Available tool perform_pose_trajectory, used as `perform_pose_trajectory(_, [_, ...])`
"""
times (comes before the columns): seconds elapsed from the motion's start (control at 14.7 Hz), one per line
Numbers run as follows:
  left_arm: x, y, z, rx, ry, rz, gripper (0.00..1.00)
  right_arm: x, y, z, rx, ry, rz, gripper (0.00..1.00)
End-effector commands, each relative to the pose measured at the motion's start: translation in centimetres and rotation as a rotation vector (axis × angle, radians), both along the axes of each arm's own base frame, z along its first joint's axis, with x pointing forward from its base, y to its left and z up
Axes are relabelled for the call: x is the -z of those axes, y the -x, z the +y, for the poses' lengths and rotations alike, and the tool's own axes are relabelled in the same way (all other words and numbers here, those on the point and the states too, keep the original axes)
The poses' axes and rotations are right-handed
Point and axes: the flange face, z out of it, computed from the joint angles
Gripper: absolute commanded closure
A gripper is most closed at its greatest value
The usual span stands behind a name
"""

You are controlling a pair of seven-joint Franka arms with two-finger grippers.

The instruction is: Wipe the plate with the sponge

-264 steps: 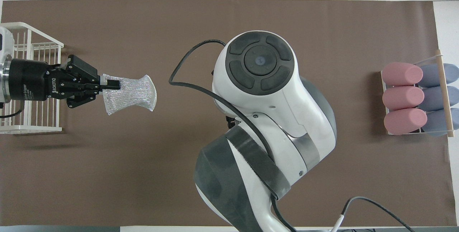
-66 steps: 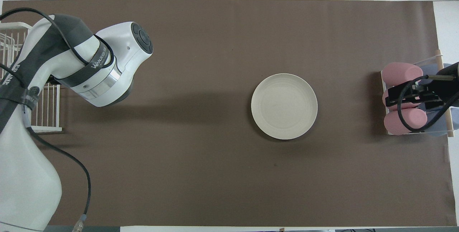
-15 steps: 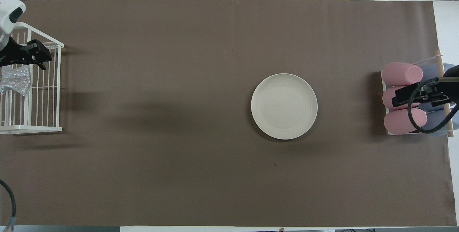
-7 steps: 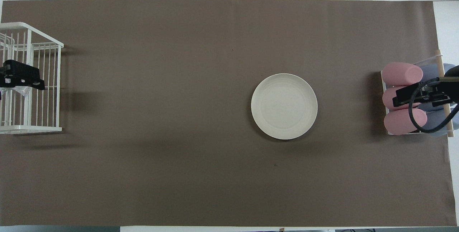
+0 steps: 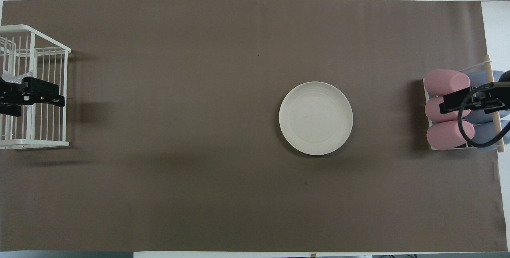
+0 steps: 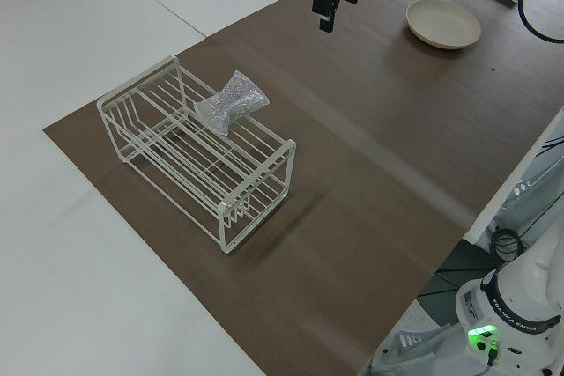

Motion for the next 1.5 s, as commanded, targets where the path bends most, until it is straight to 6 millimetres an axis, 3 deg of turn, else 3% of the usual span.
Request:
perform_pose_trajectory(0.0, [-2.0,-0.1,-0.6,0.044,-0.086,0.01,0.0,-2.1,0.2,0.2,-0.021,0.074,-0.04,0.0])
perform_pose_trajectory(0.34, [-0.9,0.0,-0.5,0.03,-0.052,-0.013,0.0,-2.0,0.4,0.0,-0.014,0.071,-0.031,0.0])
perform_pose_trajectory(0.68, [-1.2,-0.3,-0.3,0.011,0.009,-0.034,0.0,-2.0,0.7,1.2,-0.078,0.027,-0.01,0.0])
perform_pose_trajectory(1.43, [-1.3,-0.2,-0.2,0.014,0.006,-0.031,0.0,-2.1,0.8,1.3,-0.073,0.023,-0.005,0.0])
